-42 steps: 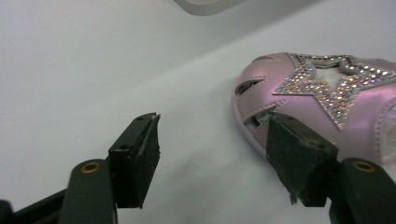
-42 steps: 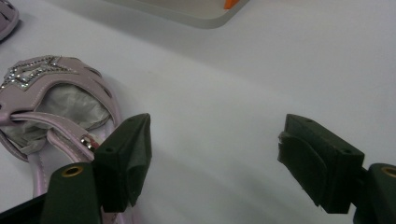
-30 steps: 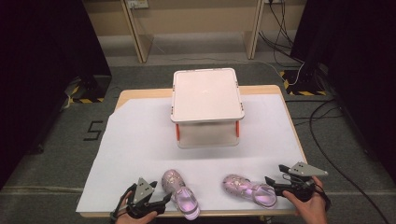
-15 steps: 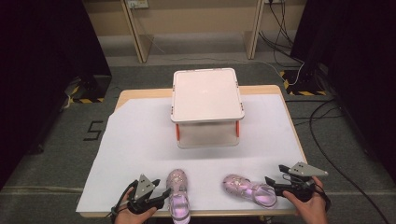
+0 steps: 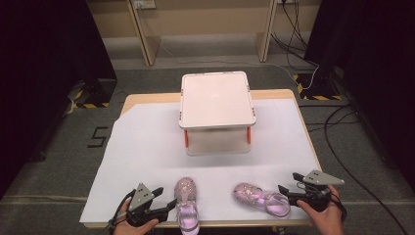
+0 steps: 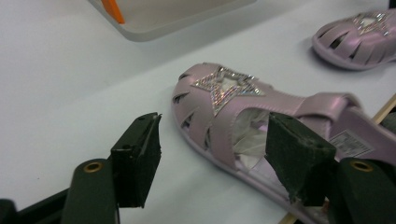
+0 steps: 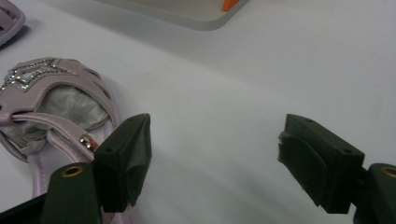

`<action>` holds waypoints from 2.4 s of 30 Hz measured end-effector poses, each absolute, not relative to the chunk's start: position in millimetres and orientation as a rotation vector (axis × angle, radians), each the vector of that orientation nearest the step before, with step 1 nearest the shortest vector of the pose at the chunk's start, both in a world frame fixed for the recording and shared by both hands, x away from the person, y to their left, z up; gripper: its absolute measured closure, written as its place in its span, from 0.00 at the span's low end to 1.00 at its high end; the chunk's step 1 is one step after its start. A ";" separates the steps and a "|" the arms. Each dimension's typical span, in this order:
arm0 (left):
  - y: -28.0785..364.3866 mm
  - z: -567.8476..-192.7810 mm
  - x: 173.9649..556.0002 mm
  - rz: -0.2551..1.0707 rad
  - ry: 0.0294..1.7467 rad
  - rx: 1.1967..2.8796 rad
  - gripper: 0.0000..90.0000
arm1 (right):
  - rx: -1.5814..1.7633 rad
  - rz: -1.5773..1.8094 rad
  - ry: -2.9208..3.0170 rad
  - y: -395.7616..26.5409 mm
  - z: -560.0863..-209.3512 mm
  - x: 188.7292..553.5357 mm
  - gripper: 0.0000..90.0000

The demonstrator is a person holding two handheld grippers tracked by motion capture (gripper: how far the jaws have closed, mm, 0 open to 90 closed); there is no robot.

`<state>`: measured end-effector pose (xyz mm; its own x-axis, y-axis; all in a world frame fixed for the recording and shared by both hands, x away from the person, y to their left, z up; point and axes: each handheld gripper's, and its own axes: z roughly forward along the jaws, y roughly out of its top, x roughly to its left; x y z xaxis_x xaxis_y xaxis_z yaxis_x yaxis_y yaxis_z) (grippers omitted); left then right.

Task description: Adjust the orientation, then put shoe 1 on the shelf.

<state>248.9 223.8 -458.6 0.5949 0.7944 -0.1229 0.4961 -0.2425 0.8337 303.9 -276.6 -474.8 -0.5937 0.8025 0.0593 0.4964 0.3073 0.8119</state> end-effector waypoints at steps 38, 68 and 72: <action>185.4 -468.4 238.9 0.441 0.909 2.031 0.51 | 1.156 1.175 2.251 -272.9 -478.5 309.0 0.28; 188.8 -440.1 271.5 0.605 0.800 1.967 0.92 | 1.156 1.172 2.238 -275.9 -478.5 308.2 0.29; 186.0 -438.8 283.0 0.617 0.812 1.959 0.92 | 1.165 1.177 2.229 -277.0 -478.2 308.1 0.29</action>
